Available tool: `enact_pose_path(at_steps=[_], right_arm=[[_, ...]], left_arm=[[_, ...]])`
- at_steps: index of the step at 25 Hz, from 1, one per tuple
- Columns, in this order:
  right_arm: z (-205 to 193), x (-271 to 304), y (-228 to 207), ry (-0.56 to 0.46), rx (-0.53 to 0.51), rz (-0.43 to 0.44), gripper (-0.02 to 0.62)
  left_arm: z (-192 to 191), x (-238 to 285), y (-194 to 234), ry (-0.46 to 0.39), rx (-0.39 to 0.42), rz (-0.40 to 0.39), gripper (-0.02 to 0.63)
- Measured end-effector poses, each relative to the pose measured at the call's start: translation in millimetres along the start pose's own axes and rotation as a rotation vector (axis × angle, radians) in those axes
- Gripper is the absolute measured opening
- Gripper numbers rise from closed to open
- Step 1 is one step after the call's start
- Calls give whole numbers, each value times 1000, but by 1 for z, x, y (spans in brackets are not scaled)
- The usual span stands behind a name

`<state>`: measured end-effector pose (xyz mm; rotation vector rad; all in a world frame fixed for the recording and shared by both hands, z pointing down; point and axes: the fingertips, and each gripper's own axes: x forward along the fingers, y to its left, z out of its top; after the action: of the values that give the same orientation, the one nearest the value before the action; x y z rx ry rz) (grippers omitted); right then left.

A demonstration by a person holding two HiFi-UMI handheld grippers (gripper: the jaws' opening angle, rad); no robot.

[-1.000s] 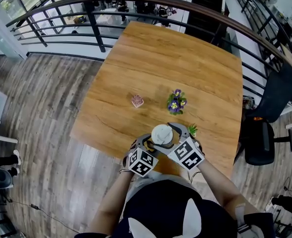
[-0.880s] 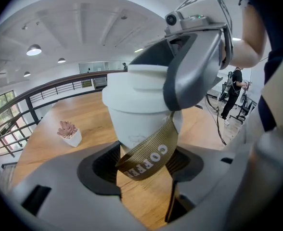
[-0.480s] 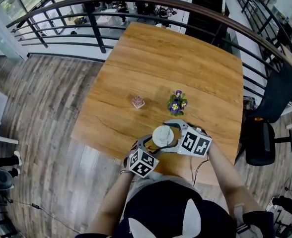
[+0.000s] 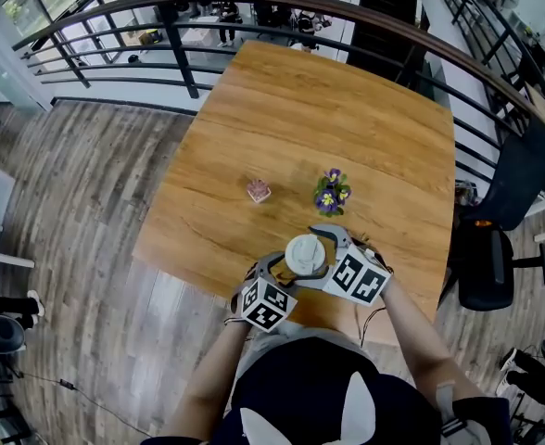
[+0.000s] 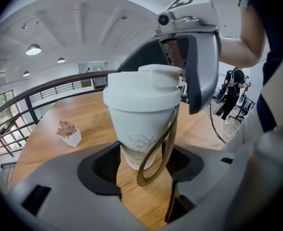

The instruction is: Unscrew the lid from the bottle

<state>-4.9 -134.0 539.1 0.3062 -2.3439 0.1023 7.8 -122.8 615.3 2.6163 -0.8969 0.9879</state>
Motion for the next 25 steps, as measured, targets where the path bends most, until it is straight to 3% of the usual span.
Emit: enact_pose_path(at_steps=[4,7,15,25], right_arm=[[-4,4,-3,-25,61,-71,491],[-4,6,-1,-59,106,-77,448],[8,-4,3,-105,1,-45,442],[11,-10,1,-91,19,-50,442]], left_arm=[[-1,-2,0,-3,-3,3,281],[-3,-1,0,1,-4,-2,281],[-4,0,1,3,-2,-6,279],[-7,-2,1,0,-1,-2,281]])
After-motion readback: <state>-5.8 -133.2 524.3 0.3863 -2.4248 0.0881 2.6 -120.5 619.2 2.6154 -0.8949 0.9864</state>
